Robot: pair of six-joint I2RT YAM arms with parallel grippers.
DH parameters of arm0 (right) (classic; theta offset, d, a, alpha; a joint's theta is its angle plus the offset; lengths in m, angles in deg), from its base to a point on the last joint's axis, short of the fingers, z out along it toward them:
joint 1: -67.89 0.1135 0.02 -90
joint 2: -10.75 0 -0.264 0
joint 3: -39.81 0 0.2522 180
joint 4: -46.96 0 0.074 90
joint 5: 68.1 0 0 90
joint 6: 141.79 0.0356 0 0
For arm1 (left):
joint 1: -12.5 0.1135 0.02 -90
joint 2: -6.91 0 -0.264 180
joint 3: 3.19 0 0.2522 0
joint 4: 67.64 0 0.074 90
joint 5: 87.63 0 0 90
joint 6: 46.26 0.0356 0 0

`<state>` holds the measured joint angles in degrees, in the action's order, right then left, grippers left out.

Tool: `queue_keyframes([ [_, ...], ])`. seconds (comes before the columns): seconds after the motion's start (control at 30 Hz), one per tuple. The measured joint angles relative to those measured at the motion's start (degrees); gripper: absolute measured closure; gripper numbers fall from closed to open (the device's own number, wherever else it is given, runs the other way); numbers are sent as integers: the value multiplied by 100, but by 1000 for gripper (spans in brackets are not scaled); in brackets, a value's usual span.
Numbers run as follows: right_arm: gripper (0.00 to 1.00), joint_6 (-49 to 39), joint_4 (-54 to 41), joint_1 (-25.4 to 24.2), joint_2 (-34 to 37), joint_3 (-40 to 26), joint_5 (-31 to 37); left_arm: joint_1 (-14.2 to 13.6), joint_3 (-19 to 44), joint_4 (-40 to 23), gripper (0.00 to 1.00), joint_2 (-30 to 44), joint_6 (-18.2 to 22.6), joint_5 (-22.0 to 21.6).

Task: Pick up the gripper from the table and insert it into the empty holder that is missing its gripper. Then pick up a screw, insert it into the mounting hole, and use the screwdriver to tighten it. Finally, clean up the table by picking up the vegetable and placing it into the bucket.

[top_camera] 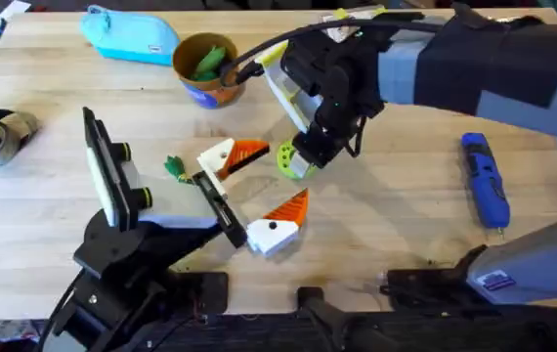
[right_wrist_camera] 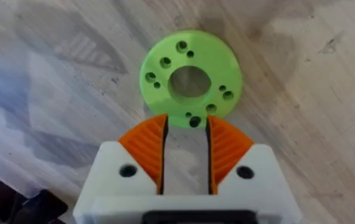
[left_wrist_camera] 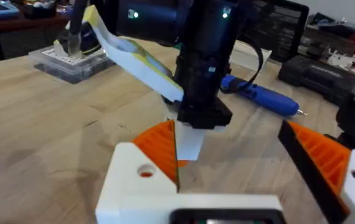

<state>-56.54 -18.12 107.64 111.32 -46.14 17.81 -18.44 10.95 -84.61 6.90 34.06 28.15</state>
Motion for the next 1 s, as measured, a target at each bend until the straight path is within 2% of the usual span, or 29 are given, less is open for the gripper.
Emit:
queue_keyframes([
  [0.7, 649, -3, 65, 0, 177, 4, 17, 0, 0, 0, 8, 0, 0, 0],
  [0.8, 790, -24, 69, 0, 181, 4, 26, 0, 0, 0, 8, 1, 0, 0],
  [0.87, 953, -31, 60, 0, 183, 6, 25, 0, 0, 0, 8, 0, 0, 0],
  [0.9, 985, -30, 57, 0, 184, 7, 22, 0, 0, 0, 8, 0, 0, 2],
  [1.0, 994, -33, 50, 0, 184, 9, 22, 0, 0, 0, 8, 0, 0, 0],
])
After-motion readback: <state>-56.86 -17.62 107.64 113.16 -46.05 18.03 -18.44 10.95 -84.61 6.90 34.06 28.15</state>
